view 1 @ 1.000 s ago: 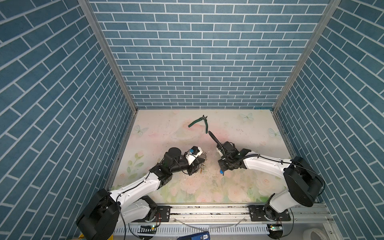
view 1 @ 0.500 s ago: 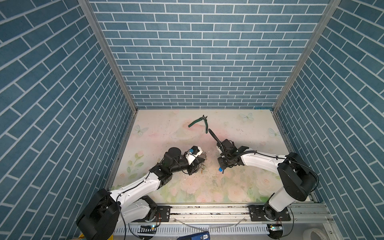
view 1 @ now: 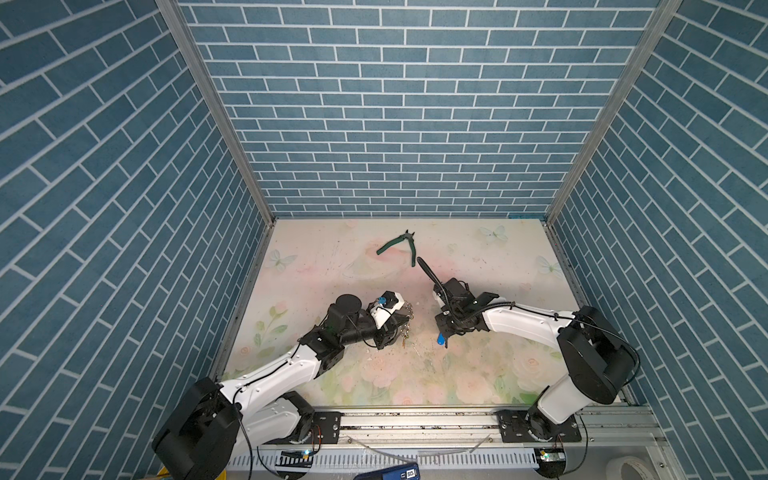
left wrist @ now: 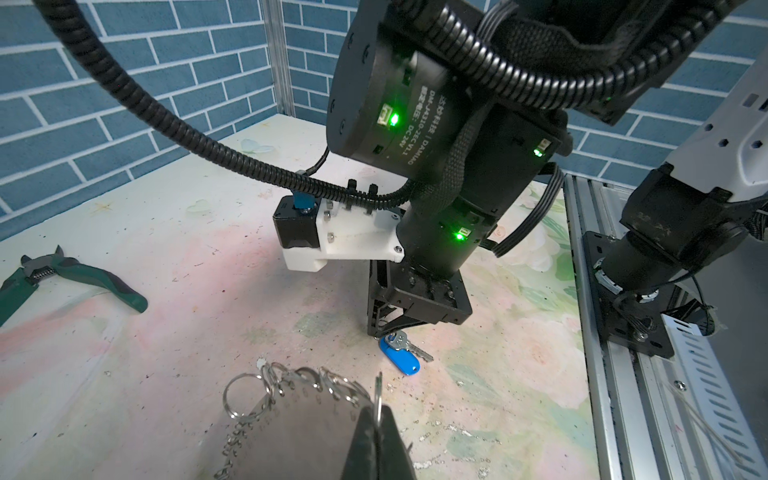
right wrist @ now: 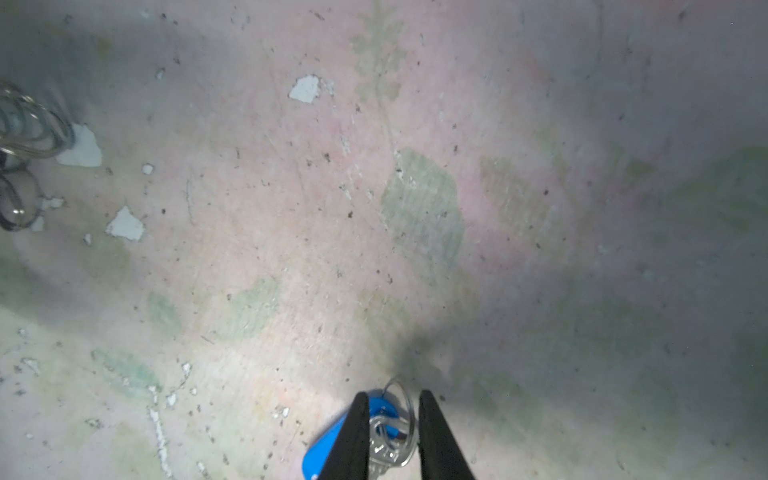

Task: Put the keys on the keyring
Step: 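Close the right gripper on the blue-tagged key's ring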

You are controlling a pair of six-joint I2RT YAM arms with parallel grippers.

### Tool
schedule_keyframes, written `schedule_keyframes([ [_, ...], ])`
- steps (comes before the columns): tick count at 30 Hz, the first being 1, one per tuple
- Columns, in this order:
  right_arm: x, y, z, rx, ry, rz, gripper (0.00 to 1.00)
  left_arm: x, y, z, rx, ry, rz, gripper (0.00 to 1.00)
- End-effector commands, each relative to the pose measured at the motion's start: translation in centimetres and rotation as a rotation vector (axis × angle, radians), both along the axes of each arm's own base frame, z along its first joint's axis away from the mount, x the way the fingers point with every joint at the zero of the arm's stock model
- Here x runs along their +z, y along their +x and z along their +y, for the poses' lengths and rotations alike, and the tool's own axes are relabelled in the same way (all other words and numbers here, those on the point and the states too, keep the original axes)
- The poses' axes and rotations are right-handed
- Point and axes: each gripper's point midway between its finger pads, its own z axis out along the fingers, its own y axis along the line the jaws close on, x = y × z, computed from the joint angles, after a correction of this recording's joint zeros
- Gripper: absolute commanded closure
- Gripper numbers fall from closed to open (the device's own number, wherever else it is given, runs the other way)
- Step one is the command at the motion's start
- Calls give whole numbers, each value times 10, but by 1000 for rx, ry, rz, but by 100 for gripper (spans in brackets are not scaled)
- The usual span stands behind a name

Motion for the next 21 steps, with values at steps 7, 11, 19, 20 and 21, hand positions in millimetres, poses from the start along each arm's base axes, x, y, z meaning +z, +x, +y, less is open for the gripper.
schedule_keyframes([
  [7, 14, -1, -12, -171, 77, -25, 73, -2, 2, 1, 12, -10, 1, 100],
  [11, 16, -6, -17, -243, 135, -33, 72, -2, 2, 1, 11, -10, 2, 100],
  [19, 6, -15, -22, -308, 216, -30, 72, -2, 3, 0, 9, -13, 2, 100],
  [20, 5, -14, -22, -314, 218, -32, 72, -2, 3, 1, 9, -14, 4, 100],
  [21, 4, -15, -21, -314, 226, -29, 73, -2, 3, 0, 8, -15, 3, 100],
])
